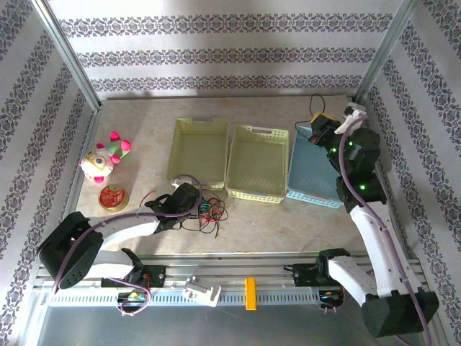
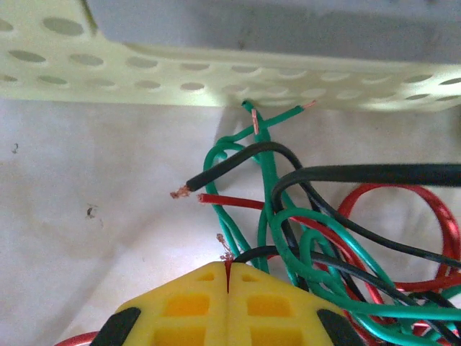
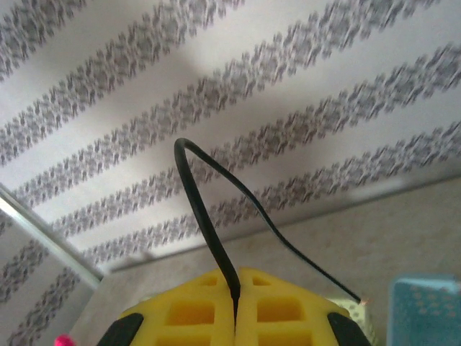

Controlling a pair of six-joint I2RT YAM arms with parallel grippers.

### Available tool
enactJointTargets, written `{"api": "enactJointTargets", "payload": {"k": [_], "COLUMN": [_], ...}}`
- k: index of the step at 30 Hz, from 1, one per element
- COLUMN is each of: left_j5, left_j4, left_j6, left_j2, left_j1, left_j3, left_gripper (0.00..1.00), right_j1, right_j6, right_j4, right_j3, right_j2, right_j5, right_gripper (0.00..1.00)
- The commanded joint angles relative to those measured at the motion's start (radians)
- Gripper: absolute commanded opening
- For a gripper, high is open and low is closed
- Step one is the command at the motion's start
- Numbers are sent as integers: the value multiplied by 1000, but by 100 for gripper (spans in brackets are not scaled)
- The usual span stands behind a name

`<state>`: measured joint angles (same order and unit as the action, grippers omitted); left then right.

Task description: Untangle the cables

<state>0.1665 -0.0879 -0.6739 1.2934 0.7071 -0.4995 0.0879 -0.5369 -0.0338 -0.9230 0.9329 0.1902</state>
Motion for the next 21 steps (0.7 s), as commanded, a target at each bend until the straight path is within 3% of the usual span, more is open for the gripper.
{"api": "enactJointTargets", "payload": {"k": [1,7,17,21], "left_j5": [15,25,79,89], "left_j4": [-2,24,68,63], "left_j6": [8,5,-22,-30], "left_j2": [-40,-93,-190,-209], "left_j1": [11,12,12,12], "left_j3": [21,49,123,131], "left_gripper": [0,0,0,0], "right_j1": [27,100,352,392], "right_j6": [-4,71,378,412], "right_j4": [-28,-13,-5,-6], "right_j3": [-13,-34,-175,-199], "right_j2": [11,10,2,31], "right_j5": [84,42,-151,-176], "right_gripper": [0,0,0,0]}}
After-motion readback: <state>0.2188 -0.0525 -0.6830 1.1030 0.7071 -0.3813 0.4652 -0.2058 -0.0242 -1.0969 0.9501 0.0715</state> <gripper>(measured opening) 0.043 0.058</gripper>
